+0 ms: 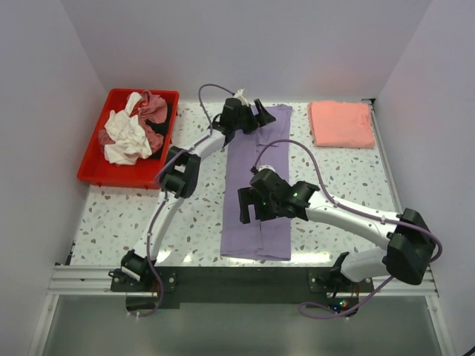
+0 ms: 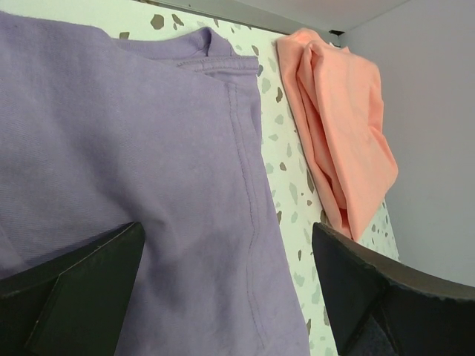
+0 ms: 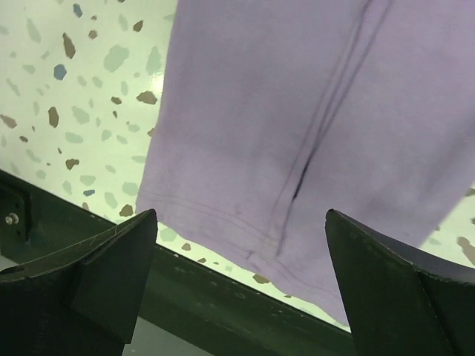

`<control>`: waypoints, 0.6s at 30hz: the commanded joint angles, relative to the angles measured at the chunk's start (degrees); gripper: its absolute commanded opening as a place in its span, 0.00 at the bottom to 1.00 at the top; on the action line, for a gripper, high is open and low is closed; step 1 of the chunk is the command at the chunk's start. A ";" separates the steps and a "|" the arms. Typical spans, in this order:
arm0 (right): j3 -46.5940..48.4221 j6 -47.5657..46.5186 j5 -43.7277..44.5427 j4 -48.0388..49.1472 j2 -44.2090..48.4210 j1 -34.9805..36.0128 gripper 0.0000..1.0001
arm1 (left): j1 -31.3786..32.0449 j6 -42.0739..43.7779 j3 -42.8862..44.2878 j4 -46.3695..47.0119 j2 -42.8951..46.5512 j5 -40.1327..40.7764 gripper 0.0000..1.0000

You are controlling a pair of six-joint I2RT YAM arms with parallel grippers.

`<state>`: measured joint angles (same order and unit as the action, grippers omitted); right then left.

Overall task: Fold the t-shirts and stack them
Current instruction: Fold the tshirt

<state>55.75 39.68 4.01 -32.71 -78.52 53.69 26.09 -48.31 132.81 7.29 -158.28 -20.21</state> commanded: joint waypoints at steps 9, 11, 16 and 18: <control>-0.98 3.82 14.44 -8.15 11.28 0.10 0.99 | 3.26 10.59 -14.92 -6.75 33.96 -1.33 1.00; -2.30 6.18 16.28 -9.29 13.12 0.01 0.99 | 4.58 14.81 -24.90 -10.25 45.04 0.86 1.00; -6.43 8.13 19.98 -7.99 16.81 -0.43 0.99 | 9.06 17.73 -53.66 -9.50 71.19 12.46 1.00; -7.49 7.96 20.59 -6.49 18.57 -0.61 0.99 | 10.47 15.89 -67.38 -8.70 77.21 16.84 1.00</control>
<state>49.87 45.41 20.16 -40.42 -62.61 53.39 35.88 -34.22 80.09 1.61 -85.19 -11.99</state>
